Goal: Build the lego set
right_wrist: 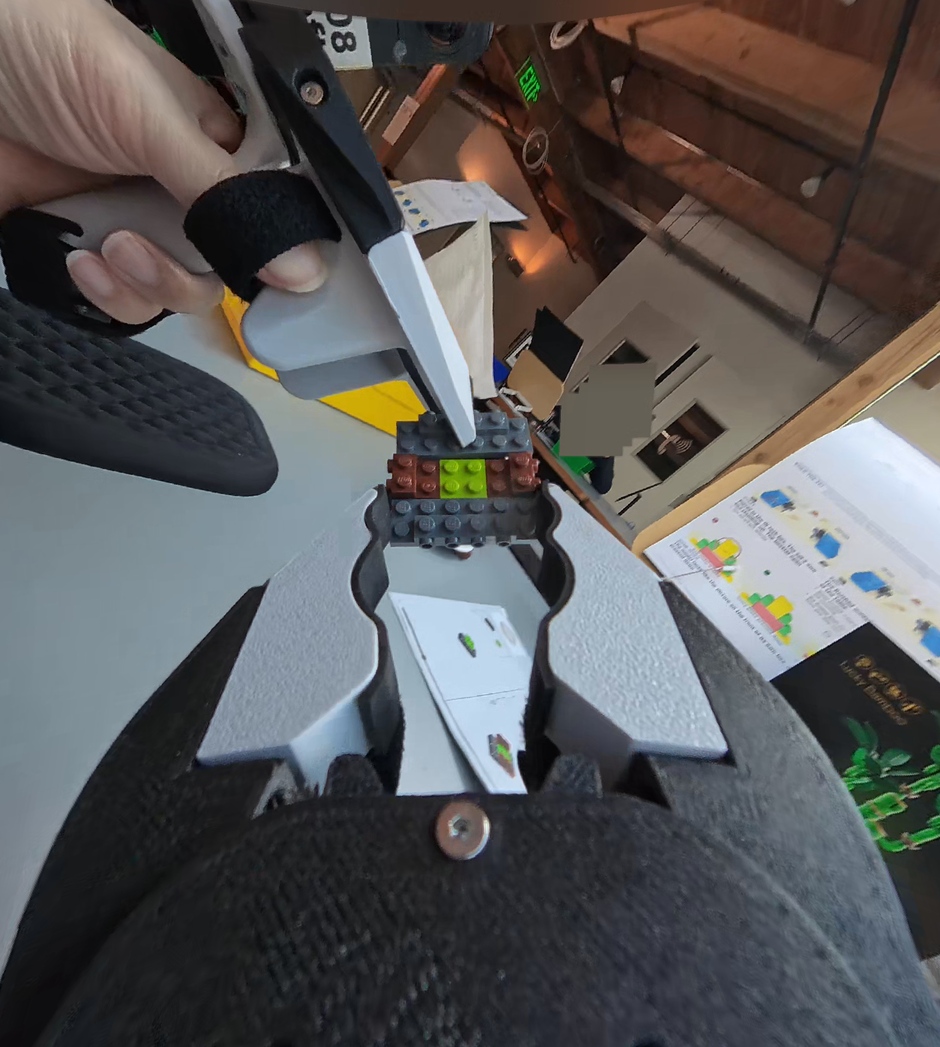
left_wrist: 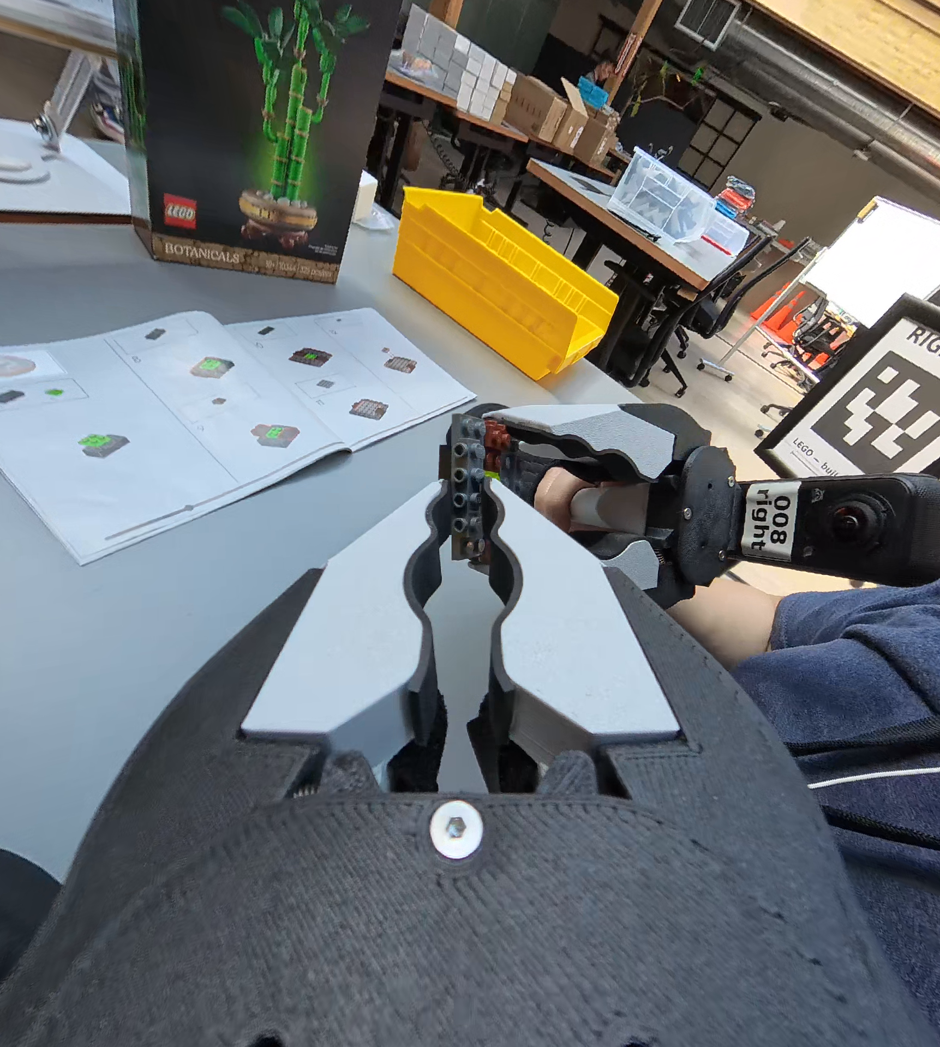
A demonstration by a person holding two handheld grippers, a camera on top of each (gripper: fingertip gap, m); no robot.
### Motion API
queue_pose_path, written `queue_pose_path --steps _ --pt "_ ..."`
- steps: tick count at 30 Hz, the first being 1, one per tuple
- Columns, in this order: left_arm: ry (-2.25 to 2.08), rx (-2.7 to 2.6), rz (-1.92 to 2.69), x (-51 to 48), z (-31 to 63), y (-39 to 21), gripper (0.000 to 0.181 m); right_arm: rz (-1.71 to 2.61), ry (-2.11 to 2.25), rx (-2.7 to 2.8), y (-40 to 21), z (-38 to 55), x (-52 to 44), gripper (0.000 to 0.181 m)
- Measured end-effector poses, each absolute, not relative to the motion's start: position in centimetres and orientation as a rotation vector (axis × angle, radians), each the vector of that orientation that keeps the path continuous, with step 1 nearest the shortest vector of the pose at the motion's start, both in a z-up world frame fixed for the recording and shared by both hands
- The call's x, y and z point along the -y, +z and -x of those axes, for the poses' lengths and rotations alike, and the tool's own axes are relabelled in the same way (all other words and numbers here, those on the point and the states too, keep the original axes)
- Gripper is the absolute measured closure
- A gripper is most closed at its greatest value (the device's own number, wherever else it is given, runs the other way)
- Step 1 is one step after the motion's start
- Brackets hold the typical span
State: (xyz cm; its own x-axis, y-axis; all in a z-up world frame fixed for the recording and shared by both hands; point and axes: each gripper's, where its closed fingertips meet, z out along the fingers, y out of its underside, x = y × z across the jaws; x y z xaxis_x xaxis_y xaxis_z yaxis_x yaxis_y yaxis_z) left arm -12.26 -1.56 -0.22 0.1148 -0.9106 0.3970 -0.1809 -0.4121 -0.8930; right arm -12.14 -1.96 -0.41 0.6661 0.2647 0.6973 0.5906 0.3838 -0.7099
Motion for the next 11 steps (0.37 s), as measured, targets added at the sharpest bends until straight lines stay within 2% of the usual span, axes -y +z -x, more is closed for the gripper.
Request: queue_pose_path --steps 5,11 --pt "-1.19 -1.154 1.506 2.8 12.1 3.6 0.173 0.996 -0.36 0.913 3.5 12.0 3.1 0.13" --pt "-1.233 -1.208 1.373 4.6 12.8 7.4 0.173 0.834 -0.443 0.94 7.0 12.7 4.8 0.131"
